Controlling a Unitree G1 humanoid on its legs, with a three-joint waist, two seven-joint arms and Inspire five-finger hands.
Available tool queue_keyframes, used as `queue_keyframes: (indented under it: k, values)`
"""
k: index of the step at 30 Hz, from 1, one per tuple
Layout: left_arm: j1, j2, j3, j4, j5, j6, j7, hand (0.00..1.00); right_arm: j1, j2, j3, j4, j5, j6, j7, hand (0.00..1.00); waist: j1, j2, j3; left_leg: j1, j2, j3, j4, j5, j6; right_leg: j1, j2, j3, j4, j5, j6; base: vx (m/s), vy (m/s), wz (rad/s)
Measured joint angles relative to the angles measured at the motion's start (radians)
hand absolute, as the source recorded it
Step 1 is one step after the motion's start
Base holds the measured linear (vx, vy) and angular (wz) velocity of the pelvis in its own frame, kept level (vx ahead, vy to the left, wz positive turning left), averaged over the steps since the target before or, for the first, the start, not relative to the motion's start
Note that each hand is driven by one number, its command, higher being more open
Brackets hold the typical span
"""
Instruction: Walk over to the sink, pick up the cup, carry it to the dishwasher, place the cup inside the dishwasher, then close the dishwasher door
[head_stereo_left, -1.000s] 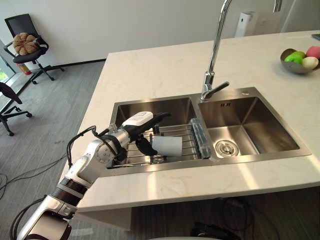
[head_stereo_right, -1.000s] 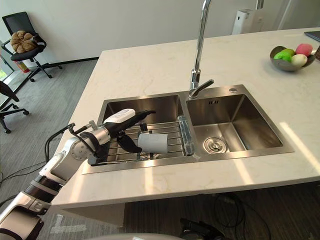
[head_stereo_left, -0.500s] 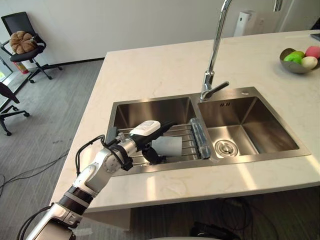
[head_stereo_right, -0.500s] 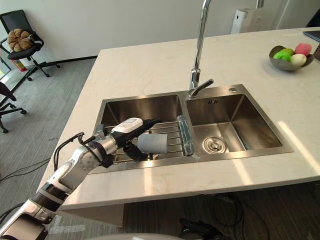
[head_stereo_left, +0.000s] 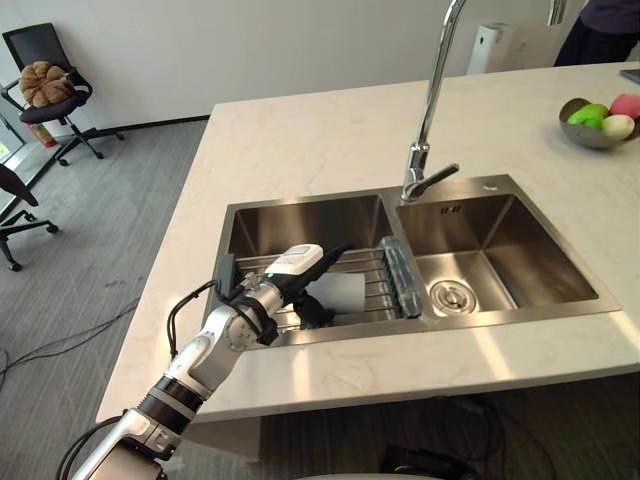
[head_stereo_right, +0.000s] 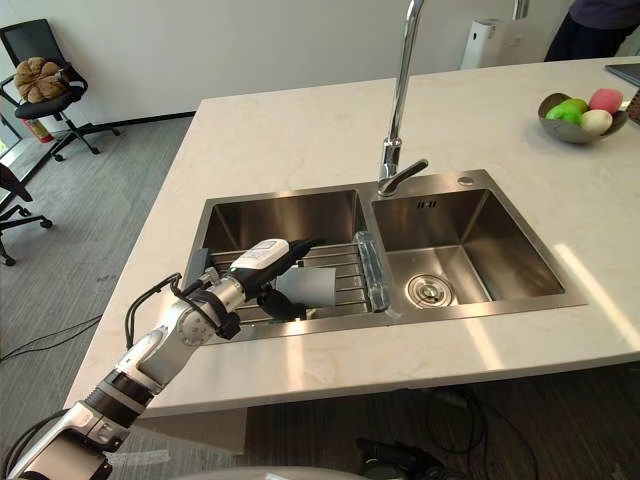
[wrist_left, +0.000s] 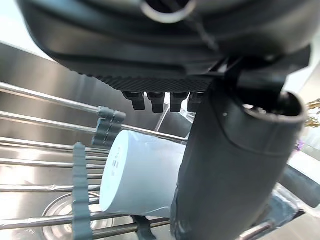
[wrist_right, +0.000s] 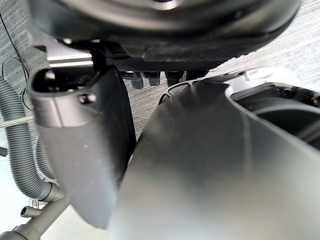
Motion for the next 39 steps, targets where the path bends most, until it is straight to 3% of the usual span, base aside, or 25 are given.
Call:
queue_keyframes:
  k: [11, 12, 15, 19, 26, 33, 39]
  values:
    - [-0.042, -0.023, -0.016, 0.11, 0.079, 0.006, 0.01, 1.0, -0.011, 0.001, 0.017, -0.001, -0.012, 0.023, 0.0, 1.0, -0.01, -0.011, -0.003, 0.01, -0.002, 0.014, 0.0, -0.002, 0.001, 0.002, -0.001, 0.014, -0.001, 0.004, 0.003, 0.0, 0.0, -0.03]
    - [-0.046, -0.024, -0.018, 0.115, 0.087, 0.006, 0.009, 0.0, -0.011, 0.001, 0.018, -0.002, -0.013, 0.025, 0.0, 1.0, -0.01, -0.012, -0.004, 0.01, -0.003, 0.014, 0.0, -0.003, 0.0, 0.002, -0.001, 0.014, -0.001, 0.004, 0.003, 0.0, 0.0, 0.0]
    - [-0.066, -0.034, -0.02, 0.149, 0.119, -0.003, 0.003, 0.0, -0.011, 0.0, 0.019, -0.006, -0.016, 0.034, 0.0, 1.0, -0.011, -0.018, -0.006, 0.011, -0.007, 0.017, -0.004, -0.007, -0.002, 0.001, -0.004, 0.018, -0.001, 0.003, 0.005, 0.0, 0.0, -0.03]
    - [-0.114, -0.049, -0.024, 0.243, 0.173, 0.019, -0.087, 0.0, -0.013, 0.001, 0.019, -0.016, -0.037, 0.04, 0.008, 1.0, -0.023, -0.02, -0.007, 0.013, -0.008, 0.026, -0.004, -0.011, 0.0, -0.005, -0.004, 0.03, -0.001, 0.0, 0.008, 0.0, 0.006, -0.09]
    - [-0.212, -0.047, -0.074, 0.273, 0.3, -0.015, -0.242, 0.0, -0.021, -0.009, 0.039, -0.022, -0.059, 0.061, 0.028, 1.0, -0.026, -0.018, -0.01, 0.022, -0.008, 0.03, -0.002, -0.017, 0.0, 0.002, -0.001, 0.036, -0.001, 0.003, 0.008, 0.05, 0.009, -0.02]
    - [-0.195, -0.059, -0.078, 0.273, 0.299, 0.019, -0.225, 0.0, -0.038, -0.011, 0.052, -0.01, -0.084, 0.063, 0.036, 1.0, -0.035, -0.019, -0.01, 0.033, -0.014, 0.037, 0.0, -0.024, -0.002, 0.008, -0.003, 0.047, -0.001, 0.005, 0.016, 0.0, 0.01, -0.04]
    - [-0.145, -0.021, -0.075, 0.271, 0.23, -0.019, -0.092, 0.0, -0.041, -0.014, 0.057, -0.01, -0.091, 0.056, 0.038, 1.0, -0.039, -0.014, -0.01, 0.028, -0.014, 0.025, 0.001, -0.026, -0.001, 0.0, -0.007, 0.058, -0.001, 0.0, 0.022, -0.01, -0.001, -0.01]
